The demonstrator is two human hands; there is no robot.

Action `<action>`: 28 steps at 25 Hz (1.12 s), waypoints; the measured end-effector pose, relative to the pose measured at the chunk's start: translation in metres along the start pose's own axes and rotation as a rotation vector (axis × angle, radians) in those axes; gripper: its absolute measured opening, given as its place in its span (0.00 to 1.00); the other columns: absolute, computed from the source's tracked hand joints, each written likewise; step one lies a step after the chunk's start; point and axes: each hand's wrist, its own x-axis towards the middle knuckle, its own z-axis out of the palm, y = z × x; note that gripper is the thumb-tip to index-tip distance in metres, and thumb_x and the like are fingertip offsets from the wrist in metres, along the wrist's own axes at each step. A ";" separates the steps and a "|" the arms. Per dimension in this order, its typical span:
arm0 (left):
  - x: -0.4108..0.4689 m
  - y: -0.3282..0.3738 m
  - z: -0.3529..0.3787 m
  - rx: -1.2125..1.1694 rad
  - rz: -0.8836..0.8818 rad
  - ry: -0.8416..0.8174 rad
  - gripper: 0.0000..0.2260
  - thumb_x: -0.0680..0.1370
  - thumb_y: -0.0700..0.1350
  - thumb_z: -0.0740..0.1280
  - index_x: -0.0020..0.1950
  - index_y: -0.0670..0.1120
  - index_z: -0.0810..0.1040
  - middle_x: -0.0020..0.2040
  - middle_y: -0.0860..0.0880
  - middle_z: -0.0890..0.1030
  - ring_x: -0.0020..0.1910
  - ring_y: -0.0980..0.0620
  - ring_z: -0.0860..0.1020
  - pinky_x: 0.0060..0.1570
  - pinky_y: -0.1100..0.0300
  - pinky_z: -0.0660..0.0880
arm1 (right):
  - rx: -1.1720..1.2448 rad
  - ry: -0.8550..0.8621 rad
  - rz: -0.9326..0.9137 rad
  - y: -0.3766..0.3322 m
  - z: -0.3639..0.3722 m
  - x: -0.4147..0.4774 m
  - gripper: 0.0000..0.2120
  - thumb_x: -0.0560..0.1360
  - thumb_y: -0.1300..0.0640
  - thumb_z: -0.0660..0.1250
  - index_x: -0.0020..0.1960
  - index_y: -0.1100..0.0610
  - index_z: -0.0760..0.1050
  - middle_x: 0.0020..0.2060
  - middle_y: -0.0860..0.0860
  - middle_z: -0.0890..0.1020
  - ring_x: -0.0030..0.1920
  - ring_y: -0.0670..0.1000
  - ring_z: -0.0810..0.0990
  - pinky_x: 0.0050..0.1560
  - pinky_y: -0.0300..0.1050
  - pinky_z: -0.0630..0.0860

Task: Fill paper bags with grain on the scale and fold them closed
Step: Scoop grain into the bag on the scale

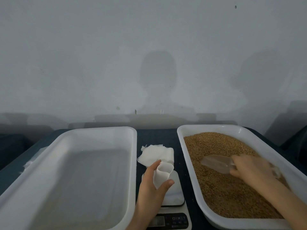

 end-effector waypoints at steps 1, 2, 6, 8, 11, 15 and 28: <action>0.001 -0.001 0.000 -0.014 -0.008 -0.002 0.26 0.73 0.52 0.72 0.64 0.64 0.62 0.63 0.64 0.69 0.59 0.61 0.70 0.52 0.75 0.66 | -0.007 -0.008 -0.015 -0.007 0.002 0.008 0.05 0.77 0.48 0.62 0.50 0.48 0.72 0.35 0.41 0.72 0.33 0.38 0.72 0.27 0.32 0.64; 0.002 -0.002 0.000 -0.033 -0.016 -0.003 0.26 0.72 0.53 0.72 0.62 0.66 0.62 0.62 0.65 0.69 0.58 0.62 0.71 0.51 0.75 0.67 | 0.005 -0.013 -0.027 -0.013 0.005 0.016 0.05 0.77 0.49 0.63 0.51 0.49 0.72 0.36 0.41 0.73 0.33 0.39 0.72 0.27 0.31 0.63; 0.008 -0.004 0.001 -0.034 -0.038 -0.015 0.26 0.70 0.55 0.73 0.60 0.66 0.62 0.59 0.69 0.67 0.56 0.65 0.70 0.55 0.71 0.67 | 0.195 -0.034 -0.025 -0.021 0.024 0.037 0.06 0.77 0.50 0.64 0.51 0.51 0.74 0.41 0.43 0.77 0.37 0.41 0.78 0.37 0.35 0.77; 0.008 -0.006 0.002 -0.028 -0.034 -0.006 0.27 0.70 0.54 0.74 0.62 0.65 0.62 0.60 0.68 0.67 0.57 0.63 0.70 0.57 0.69 0.67 | 0.315 -0.061 0.014 -0.013 0.028 0.039 0.05 0.77 0.50 0.64 0.51 0.49 0.75 0.40 0.42 0.78 0.36 0.40 0.78 0.36 0.34 0.76; 0.009 -0.003 0.000 -0.043 -0.022 0.000 0.28 0.69 0.56 0.73 0.62 0.65 0.62 0.59 0.70 0.66 0.56 0.66 0.70 0.45 0.81 0.68 | 0.434 -0.077 0.032 0.000 0.031 0.033 0.06 0.76 0.49 0.65 0.52 0.47 0.76 0.41 0.41 0.79 0.37 0.40 0.79 0.34 0.32 0.74; 0.009 -0.003 -0.002 -0.046 0.003 -0.012 0.27 0.71 0.51 0.74 0.63 0.65 0.63 0.60 0.68 0.68 0.57 0.66 0.70 0.44 0.82 0.67 | 0.616 -0.093 0.024 0.011 0.025 0.022 0.05 0.76 0.49 0.65 0.51 0.45 0.76 0.42 0.41 0.81 0.34 0.39 0.78 0.33 0.32 0.72; 0.006 -0.007 -0.005 -0.076 -0.015 -0.123 0.31 0.68 0.61 0.71 0.68 0.62 0.64 0.67 0.60 0.71 0.65 0.55 0.70 0.65 0.61 0.68 | 0.758 0.038 -0.044 0.032 -0.004 -0.010 0.14 0.70 0.52 0.70 0.47 0.34 0.72 0.44 0.33 0.78 0.45 0.35 0.77 0.43 0.31 0.70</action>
